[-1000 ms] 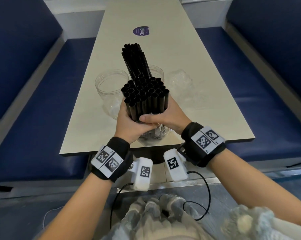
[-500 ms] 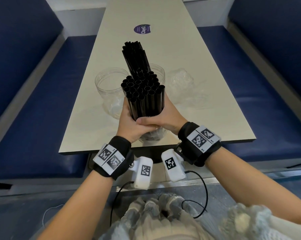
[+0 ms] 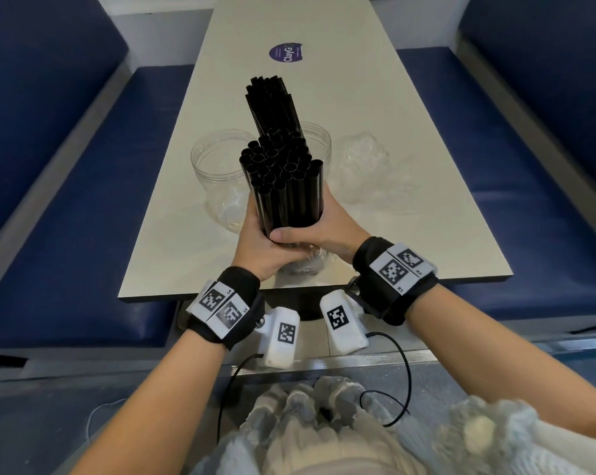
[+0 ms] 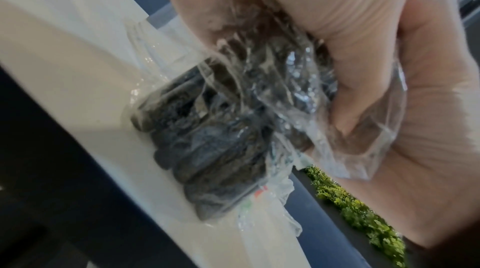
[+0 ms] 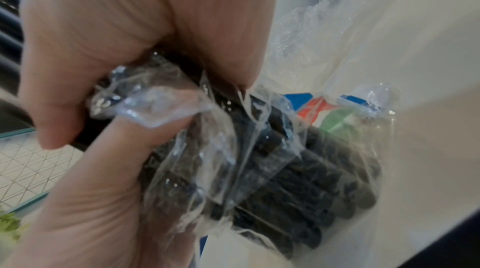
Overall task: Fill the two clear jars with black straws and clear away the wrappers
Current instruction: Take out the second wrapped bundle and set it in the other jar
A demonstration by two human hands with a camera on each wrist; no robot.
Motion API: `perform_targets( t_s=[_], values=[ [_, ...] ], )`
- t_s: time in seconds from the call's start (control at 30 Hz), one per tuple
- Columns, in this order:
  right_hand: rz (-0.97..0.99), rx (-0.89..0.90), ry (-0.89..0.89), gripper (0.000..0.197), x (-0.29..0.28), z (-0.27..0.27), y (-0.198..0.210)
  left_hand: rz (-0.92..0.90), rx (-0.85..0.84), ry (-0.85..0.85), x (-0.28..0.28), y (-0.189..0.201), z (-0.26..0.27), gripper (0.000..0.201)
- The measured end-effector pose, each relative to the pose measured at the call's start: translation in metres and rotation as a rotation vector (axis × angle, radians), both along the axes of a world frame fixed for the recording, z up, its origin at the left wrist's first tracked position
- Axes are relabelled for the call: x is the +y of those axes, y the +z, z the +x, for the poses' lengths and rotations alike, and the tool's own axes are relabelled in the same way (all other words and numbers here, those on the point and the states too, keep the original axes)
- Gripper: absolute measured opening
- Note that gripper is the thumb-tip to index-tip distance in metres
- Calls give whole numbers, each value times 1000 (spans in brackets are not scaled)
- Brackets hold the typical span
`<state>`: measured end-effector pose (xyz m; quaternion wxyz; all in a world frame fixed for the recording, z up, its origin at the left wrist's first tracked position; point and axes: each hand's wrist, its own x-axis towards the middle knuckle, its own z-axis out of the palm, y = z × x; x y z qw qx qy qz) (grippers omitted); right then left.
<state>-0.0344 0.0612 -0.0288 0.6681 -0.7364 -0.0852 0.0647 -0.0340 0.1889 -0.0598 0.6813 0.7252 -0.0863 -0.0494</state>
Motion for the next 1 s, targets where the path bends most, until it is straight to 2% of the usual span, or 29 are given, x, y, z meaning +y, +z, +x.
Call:
perform_targets(
  t_s=[0.27,0.37,0.53,0.63,0.9,1.0],
  values=[
    [21,-27,28,90,5,-7,3,-41,8,22,7,-2,-2,116],
    [-46,-29,0,85,6,-7,3,-28,28,19,8,-5,-1,114],
    [-112,-74,-13,76,5,-10,5,-3,19,27,9,-9,-1,99],
    [-107,-92,-5,80,6,-15,5,-4,21,28,12,-10,-5,106],
    [-165,-45,12,88,10,-11,-1,75,34,37,16,-10,-6,104],
    [-219,-106,-26,82,11,-10,-1,70,16,66,19,-6,-5,108]
  ],
)
